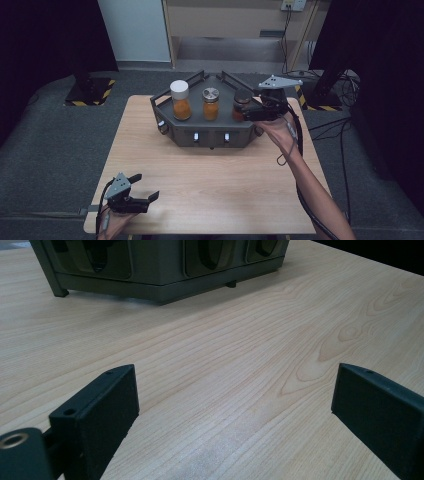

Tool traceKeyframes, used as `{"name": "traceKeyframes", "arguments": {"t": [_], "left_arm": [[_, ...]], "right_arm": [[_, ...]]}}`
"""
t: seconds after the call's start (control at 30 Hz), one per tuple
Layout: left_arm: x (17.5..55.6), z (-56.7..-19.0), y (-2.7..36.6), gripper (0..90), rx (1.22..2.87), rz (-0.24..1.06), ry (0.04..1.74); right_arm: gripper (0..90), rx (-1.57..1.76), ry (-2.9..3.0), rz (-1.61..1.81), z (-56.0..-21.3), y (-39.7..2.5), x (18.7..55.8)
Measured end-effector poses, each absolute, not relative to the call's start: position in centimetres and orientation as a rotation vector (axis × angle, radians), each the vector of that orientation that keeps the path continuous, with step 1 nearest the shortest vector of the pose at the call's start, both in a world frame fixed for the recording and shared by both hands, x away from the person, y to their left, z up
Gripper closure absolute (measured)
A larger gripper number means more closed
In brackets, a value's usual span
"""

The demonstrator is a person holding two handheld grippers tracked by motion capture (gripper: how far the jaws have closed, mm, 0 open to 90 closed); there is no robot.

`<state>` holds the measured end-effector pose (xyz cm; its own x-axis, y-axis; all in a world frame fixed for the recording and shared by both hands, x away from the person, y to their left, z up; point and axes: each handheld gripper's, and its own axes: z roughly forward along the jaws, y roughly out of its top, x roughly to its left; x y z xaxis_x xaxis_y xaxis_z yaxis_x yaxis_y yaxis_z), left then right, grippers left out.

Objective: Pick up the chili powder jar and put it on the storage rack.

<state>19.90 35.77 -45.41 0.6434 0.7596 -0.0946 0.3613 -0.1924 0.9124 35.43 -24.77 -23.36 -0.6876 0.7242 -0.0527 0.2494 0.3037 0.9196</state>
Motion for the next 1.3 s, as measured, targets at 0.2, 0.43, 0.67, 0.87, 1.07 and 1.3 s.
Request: {"name": "traceKeyframes", "arguments": {"t": [0.2, 0.43, 0.67, 0.87, 1.07, 1.3], "left_arm": [[19.8, -45.5, 35.8, 3.4, 1.791, 0.477, 0.899], [19.8, -45.5, 35.7, 3.0, 1.794, 0.482, 0.891], [19.7, -45.5, 35.8, 3.1, 1.791, 0.482, 0.887], [19.8, -45.5, 35.9, 3.3, 1.794, 0.477, 0.886], [19.8, -45.5, 35.8, 3.4, 1.797, 0.471, 0.890], [20.0, -45.6, 36.0, 3.6, 1.801, 0.456, 0.881]], "right_arm": [[12.1, 0.852, 2.112, 1.392, -24.2, -25.8, 33.7], [11.4, 0.835, 2.112, 1.411, -25.1, -27.0, 31.9], [11.2, 0.835, 2.120, 1.440, -26.5, -28.1, 30.4], [10.7, 0.821, 2.129, 1.467, -27.3, -28.7, 29.3], [10.4, 0.811, 2.141, 1.463, -28.0, -28.9, 28.5], [10.2, 0.819, 2.140, 1.481, -29.1, -29.5, 27.6]]}}
